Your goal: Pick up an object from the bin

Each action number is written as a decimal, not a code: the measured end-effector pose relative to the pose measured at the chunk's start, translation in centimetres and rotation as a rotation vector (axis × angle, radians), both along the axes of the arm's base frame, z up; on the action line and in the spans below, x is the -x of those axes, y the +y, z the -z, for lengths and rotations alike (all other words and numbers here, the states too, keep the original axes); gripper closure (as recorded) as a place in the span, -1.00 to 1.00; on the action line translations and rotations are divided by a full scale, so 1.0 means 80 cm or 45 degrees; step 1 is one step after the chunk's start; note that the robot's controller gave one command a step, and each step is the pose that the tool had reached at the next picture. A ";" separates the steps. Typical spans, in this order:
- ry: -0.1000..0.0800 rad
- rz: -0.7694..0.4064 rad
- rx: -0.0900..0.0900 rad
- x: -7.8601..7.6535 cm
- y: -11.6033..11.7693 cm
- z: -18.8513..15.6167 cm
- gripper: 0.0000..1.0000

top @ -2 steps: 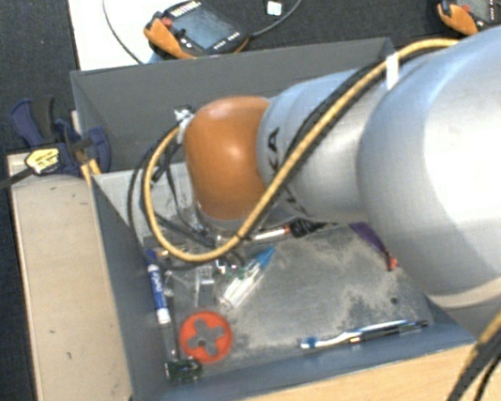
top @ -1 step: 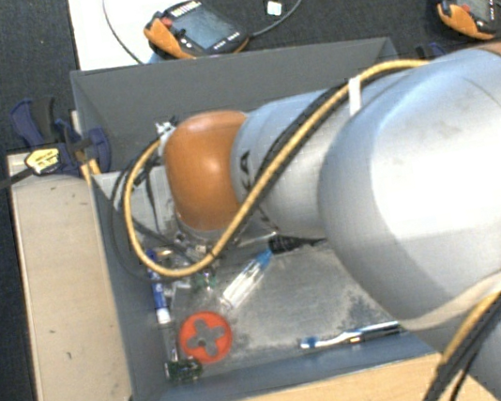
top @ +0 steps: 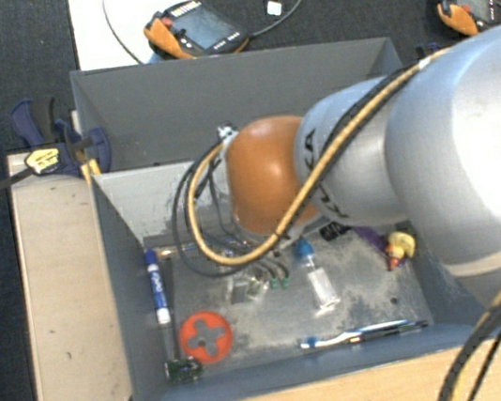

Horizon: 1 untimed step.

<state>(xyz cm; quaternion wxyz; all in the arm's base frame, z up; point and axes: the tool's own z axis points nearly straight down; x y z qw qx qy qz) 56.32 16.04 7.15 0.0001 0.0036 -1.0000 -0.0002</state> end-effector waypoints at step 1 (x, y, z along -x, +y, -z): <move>0.000 0.001 -0.001 0.000 0.000 0.000 1.00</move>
Offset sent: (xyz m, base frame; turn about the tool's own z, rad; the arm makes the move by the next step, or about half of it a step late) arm 0.0001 0.0001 0.0244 0.0007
